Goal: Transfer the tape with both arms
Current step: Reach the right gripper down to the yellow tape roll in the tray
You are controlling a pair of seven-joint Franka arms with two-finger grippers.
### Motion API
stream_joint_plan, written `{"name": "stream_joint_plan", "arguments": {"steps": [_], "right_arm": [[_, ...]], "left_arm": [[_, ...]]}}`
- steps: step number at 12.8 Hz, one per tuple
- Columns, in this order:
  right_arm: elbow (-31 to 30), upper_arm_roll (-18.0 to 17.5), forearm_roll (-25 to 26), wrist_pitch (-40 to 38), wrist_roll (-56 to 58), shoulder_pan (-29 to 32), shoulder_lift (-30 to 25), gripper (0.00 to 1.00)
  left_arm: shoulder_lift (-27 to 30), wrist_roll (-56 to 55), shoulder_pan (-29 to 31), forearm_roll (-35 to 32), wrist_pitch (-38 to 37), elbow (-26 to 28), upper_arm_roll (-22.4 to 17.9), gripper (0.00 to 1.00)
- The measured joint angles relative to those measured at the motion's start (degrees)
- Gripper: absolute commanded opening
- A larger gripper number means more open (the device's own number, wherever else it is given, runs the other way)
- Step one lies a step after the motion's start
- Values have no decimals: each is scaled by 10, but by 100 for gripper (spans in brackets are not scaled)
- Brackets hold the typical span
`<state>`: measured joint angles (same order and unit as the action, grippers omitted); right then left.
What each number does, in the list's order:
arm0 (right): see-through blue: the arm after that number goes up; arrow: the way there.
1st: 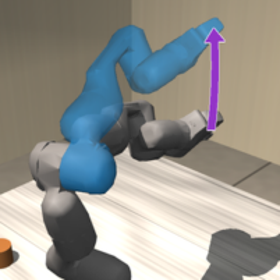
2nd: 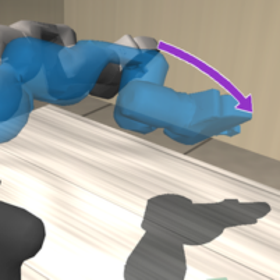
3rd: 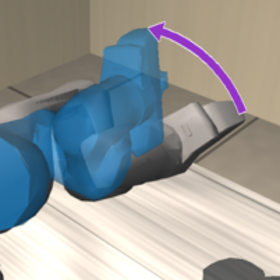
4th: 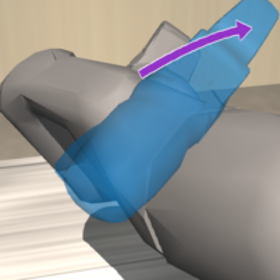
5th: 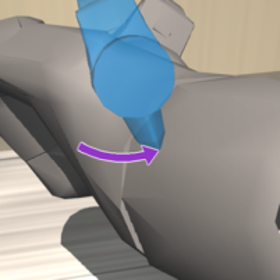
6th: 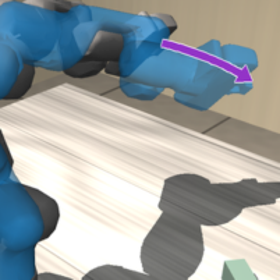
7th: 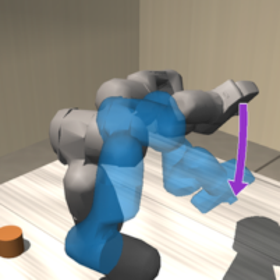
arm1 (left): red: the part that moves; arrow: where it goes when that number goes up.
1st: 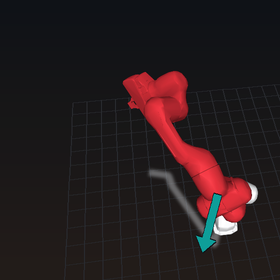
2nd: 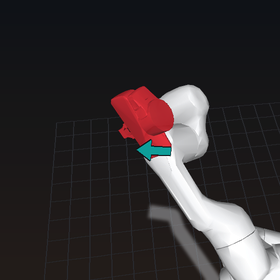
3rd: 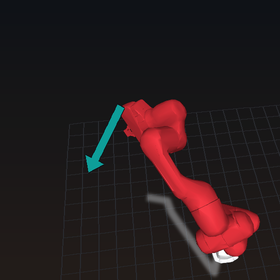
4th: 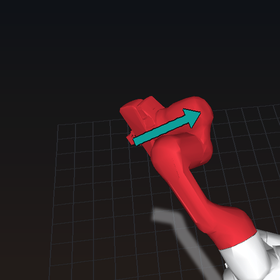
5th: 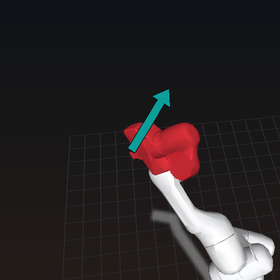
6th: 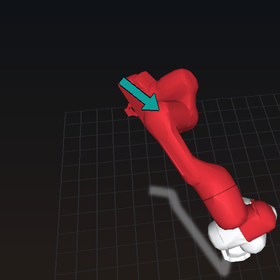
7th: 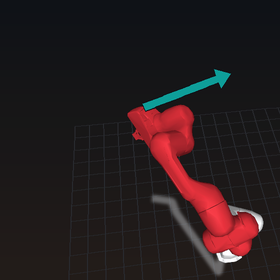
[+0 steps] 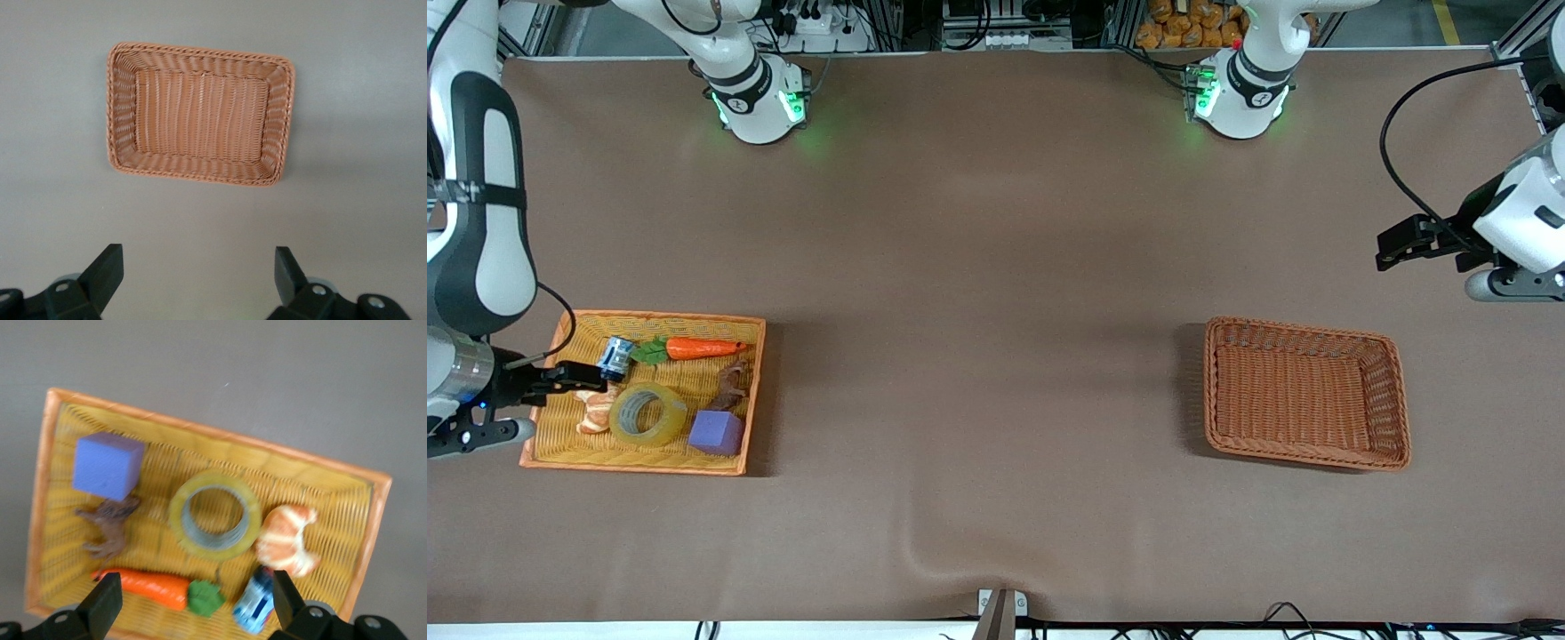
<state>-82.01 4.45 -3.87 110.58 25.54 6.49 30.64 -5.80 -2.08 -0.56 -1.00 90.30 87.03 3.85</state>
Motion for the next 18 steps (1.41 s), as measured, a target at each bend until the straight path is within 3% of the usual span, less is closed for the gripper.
{"name": "stream_joint_plan", "arguments": {"steps": [5, 9, 14, 18], "right_arm": [[0, 2, 0, 27, 83, 11, 48, 100], [0, 2, 0, 107, 171, 32, 92, 100], [0, 0, 0, 110, 298, 35, 114, 100], [-2, -2, 0, 110, 364, 33, 124, 100]], "left_arm": [[-25, 0, -3, 0, 34, 0, 0, 100], [-52, 0, -5, 0, 58, -2, 2, 100], [-125, 0, -16, 0, 129, -14, 5, 100], [-143, 0, -11, 0, 140, -18, 4, 100]]}}
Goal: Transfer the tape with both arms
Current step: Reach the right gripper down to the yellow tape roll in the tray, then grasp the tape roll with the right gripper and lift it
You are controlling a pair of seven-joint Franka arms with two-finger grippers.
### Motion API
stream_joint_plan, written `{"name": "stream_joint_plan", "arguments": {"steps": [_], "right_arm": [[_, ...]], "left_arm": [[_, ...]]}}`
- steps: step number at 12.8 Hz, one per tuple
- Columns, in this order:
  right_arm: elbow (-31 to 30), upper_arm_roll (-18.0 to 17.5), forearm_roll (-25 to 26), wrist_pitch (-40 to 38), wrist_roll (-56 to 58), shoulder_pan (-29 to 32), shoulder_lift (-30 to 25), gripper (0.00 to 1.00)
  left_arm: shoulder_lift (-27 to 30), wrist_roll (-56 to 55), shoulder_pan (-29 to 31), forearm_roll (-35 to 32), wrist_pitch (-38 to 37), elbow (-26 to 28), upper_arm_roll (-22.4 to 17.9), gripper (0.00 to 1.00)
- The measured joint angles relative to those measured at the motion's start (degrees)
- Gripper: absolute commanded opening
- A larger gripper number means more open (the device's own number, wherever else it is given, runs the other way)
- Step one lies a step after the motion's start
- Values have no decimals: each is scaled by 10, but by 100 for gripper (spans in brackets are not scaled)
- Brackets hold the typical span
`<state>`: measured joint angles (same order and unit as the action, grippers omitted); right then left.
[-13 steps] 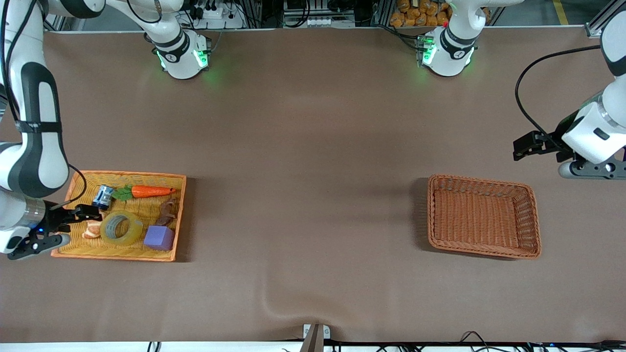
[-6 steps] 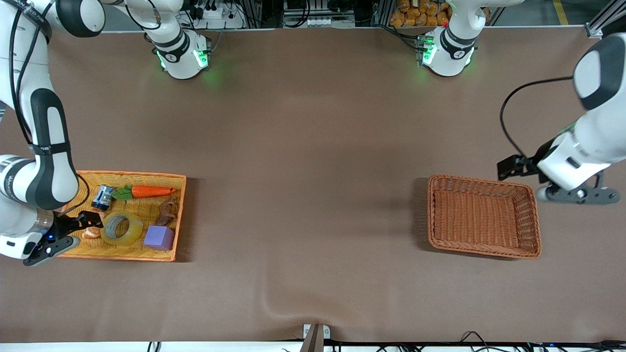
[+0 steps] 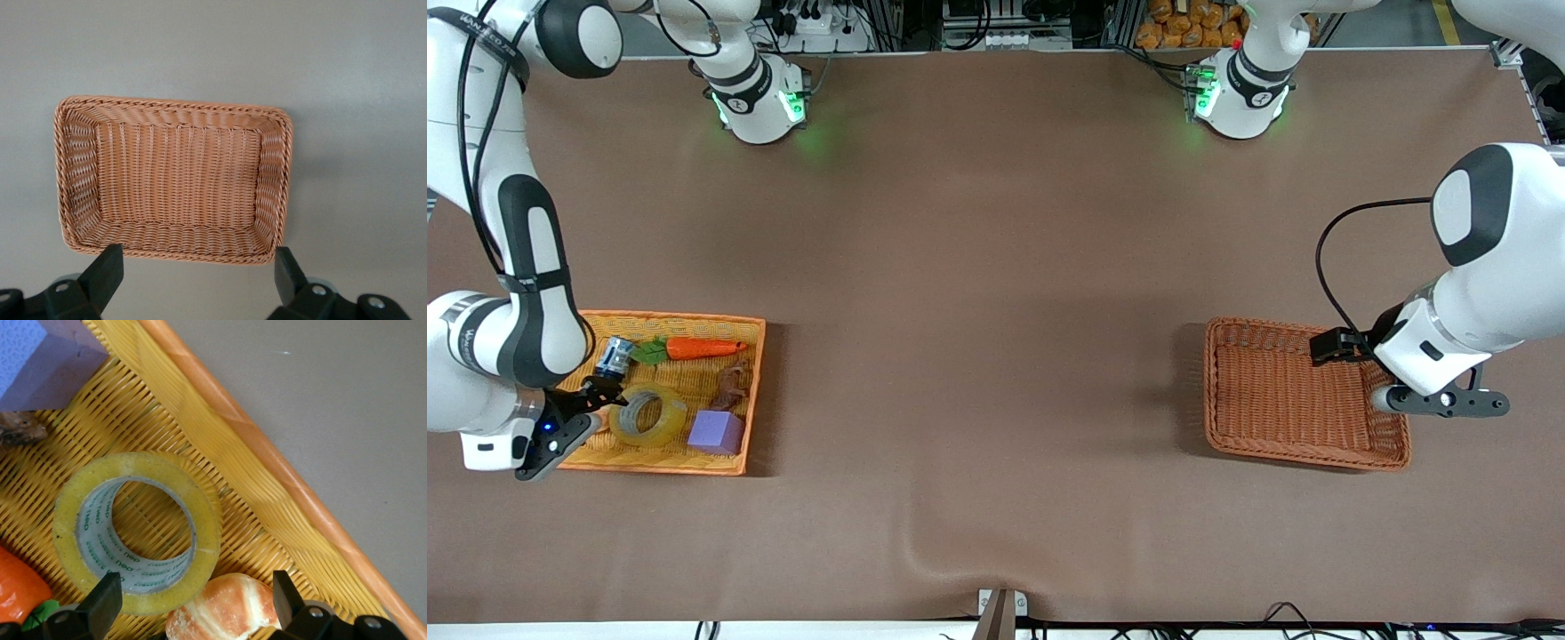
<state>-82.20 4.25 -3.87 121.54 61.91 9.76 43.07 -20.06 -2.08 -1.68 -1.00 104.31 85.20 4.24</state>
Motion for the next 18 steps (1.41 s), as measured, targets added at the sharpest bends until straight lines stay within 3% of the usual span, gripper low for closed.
{"name": "stream_joint_plan", "arguments": {"steps": [4, 5, 6, 7, 8, 18], "right_arm": [[-1, -2, 0, 0, 5, -7, 10, 100], [-1, -2, 0, 0, 5, -8, 13, 94], [-1, -2, 0, 0, 5, -9, 15, 53], [-1, -2, 0, 0, 5, -9, 16, 21], [-1, -2, 0, 0, 5, -9, 18, 0], [9, 0, 0, 27, 5, -7, 24, 0]], "left_arm": [[-1, 0, 2, 0, 1, 0, 0, 100], [-1, 0, 2, 0, 1, 0, 0, 100], [-1, 0, 2, 0, 1, 0, 0, 100], [-1, 0, 2, 0, 1, 0, 0, 100], [-1, 0, 3, 0, 1, -2, -1, 100], [-2, 0, 3, 0, 2, -13, -1, 100]]}}
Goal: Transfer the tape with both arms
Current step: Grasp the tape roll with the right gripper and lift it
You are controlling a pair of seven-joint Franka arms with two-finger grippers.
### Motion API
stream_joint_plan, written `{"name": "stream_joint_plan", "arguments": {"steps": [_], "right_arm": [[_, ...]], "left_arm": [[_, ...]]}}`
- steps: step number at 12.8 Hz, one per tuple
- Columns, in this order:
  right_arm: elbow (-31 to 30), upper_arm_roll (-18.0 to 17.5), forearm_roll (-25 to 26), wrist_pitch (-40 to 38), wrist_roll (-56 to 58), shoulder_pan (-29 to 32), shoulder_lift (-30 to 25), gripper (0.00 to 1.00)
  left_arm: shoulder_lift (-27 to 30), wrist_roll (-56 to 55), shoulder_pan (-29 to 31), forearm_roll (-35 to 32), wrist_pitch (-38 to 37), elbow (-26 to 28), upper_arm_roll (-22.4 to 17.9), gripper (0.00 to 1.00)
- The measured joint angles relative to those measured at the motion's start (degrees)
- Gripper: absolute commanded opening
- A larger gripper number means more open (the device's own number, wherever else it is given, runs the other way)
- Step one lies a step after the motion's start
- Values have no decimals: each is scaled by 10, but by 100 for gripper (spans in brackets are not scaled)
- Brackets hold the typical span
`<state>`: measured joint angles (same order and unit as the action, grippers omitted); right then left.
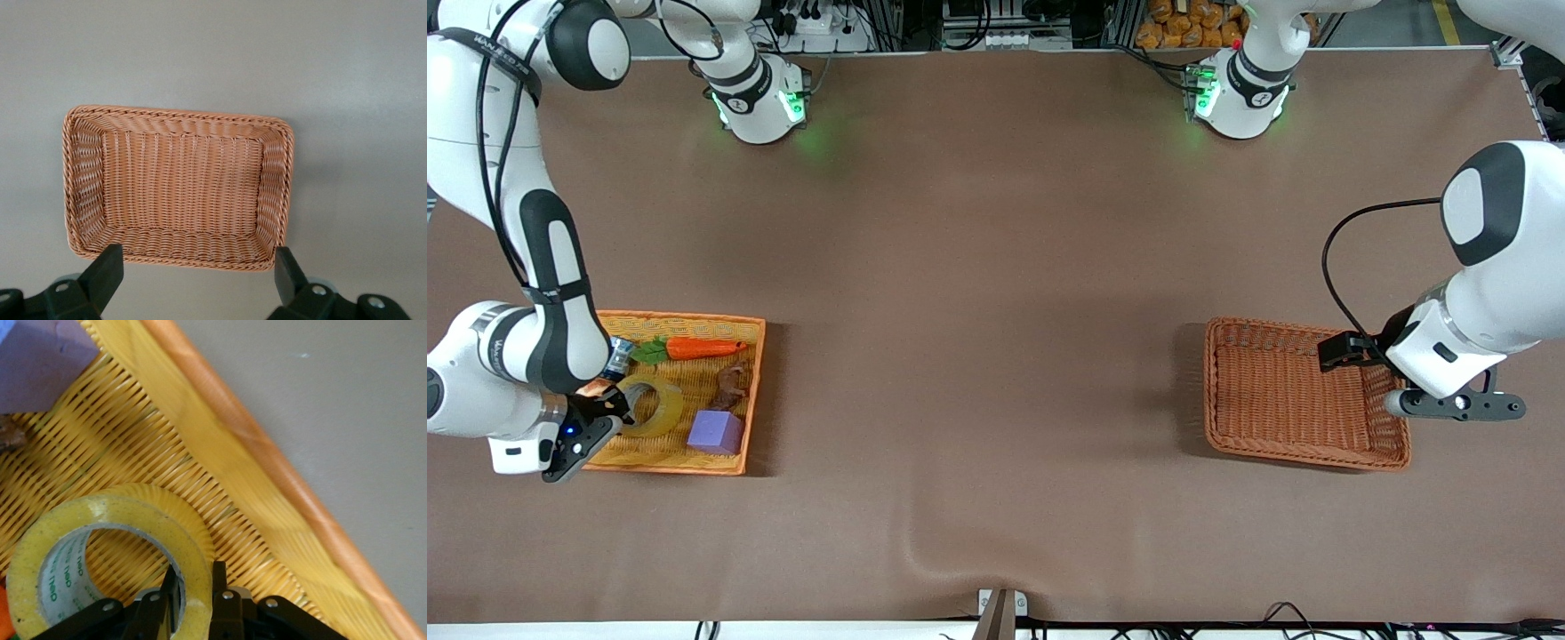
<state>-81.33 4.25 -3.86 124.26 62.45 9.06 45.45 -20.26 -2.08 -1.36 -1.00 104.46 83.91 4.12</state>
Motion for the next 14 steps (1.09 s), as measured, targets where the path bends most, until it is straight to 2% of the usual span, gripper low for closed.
{"name": "stream_joint_plan", "arguments": {"steps": [3, 6, 10, 14], "right_arm": [[32, -1, -1, 0, 0, 0, -9, 0], [45, -9, -1, -6, 0, -8, -45, 0], [57, -13, -2, -77, -33, -60, -86, 0], [80, -14, -2, -128, -103, -110, -92, 0]], "left_arm": [[0, 0, 1, 0, 0, 0, 0, 100], [-1, 0, 2, 0, 0, -1, 0, 100], [-1, -4, -1, 0, 0, -1, 3, 100], [-2, -46, -41, 0, 0, -2, 8, 100]]}}
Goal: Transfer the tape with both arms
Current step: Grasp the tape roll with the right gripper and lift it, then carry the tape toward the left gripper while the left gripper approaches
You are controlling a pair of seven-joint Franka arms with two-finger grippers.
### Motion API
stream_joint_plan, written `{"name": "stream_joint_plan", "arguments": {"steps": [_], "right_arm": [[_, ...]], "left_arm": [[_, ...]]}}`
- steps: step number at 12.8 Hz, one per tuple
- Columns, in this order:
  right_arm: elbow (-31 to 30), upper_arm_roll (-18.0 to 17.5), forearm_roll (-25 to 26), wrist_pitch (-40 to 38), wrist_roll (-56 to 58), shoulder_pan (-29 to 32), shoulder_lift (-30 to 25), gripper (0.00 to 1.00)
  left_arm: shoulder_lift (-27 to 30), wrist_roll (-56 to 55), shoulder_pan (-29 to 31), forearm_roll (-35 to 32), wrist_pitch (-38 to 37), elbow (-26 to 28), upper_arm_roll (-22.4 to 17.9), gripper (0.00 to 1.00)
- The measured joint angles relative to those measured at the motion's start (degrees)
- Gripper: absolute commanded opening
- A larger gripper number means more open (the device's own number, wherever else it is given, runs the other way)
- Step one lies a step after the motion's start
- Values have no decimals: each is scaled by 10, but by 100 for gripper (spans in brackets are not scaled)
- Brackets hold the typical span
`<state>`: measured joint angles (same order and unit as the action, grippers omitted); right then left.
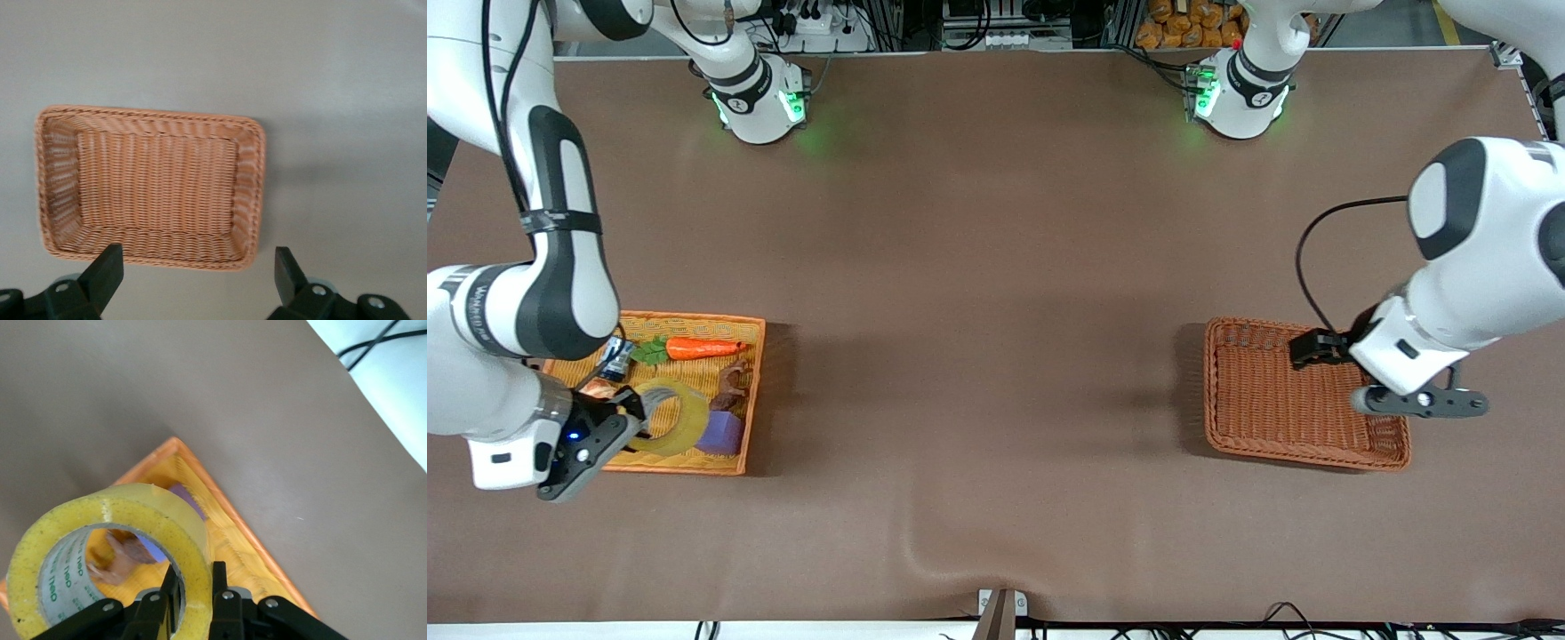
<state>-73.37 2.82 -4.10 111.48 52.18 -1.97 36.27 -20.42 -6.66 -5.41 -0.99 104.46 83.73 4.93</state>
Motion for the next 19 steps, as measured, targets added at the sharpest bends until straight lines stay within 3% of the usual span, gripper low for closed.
{"name": "stream_joint_plan", "arguments": {"steps": [5, 10, 17, 18, 19], "right_arm": [[-1, -2, -1, -8, -56, -92, 5, 0], [-2, -2, 0, -4, -183, -241, 28, 0], [-28, 1, 0, 121, -331, -352, 88, 0], [-29, 1, 0, 139, -351, -361, 96, 8], [-29, 1, 0, 154, -374, -370, 105, 77]], "left_arm": [[-42, -94, -92, 0, 21, 0, 2, 100], [-103, -159, -151, 0, 103, 1, 2, 100], [-139, -204, -182, 1, 154, 15, 2, 100], [-140, -205, -187, 1, 159, 20, 2, 100], [-141, -205, -188, 1, 163, 23, 2, 100]]}}
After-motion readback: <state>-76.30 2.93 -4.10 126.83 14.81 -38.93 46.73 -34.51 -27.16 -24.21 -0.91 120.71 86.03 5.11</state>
